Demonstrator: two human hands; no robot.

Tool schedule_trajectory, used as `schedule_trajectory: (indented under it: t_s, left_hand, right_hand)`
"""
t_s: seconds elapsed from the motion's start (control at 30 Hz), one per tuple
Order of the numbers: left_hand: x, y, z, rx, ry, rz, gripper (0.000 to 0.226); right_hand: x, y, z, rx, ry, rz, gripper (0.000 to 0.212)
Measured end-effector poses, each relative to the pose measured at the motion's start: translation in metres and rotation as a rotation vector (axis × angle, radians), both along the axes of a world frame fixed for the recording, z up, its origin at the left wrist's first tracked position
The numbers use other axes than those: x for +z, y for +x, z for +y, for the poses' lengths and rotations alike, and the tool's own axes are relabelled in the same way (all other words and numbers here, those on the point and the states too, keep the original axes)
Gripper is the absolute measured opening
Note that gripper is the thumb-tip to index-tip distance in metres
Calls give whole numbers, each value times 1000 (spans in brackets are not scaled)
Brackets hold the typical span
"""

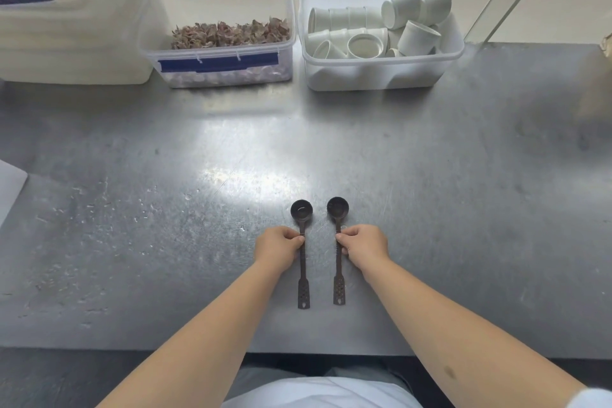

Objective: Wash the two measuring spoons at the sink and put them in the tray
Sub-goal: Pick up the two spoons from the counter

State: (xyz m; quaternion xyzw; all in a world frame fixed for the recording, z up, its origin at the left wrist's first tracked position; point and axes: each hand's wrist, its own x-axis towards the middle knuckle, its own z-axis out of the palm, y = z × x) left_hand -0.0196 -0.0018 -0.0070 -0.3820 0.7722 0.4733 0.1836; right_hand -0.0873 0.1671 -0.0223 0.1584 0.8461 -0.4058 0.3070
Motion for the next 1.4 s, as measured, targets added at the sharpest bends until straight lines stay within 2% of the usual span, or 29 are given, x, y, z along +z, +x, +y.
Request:
schedule_trajectory:
  t_s: [0.03, 0.13, 0.23, 0.37, 0.5, 0.77, 0.97, 1.1, 1.4]
  left_hand:
    - [0, 0, -1, 9, 15, -3, 8]
    - [-1, -2, -4, 24, 66, -12, 7]
    - [0, -4, -7, 21, 94, -26, 7]
    - [0, -5, -11, 41, 158, -39, 7]
    - [4, -5, -13, 22, 204, -40, 14]
    - [24, -4, -13, 22, 282, -21, 14]
    - [50, 5, -11, 66, 307, 47, 16]
    - [69, 21, -9, 134, 335, 79, 15]
    - [105, 86, -10, 312, 337, 174, 15]
  right_hand:
    - [1, -1, -1, -6, -3, -8, 4]
    - [2, -2, -1, -16, -11, -36, 12]
    - [2, -3, 0, -56, -34, -67, 4]
    - [4, -7, 1, -88, -72, -103, 4]
    - [7, -9, 4, -116, -119, -136, 0]
    - [24, -8, 8, -101, -245, -162, 7]
    - [49, -7, 11, -16, -295, -176, 1]
    - [64, 1, 9, 70, -316, -177, 7]
    - [98, 29, -15, 248, -426, -211, 6]
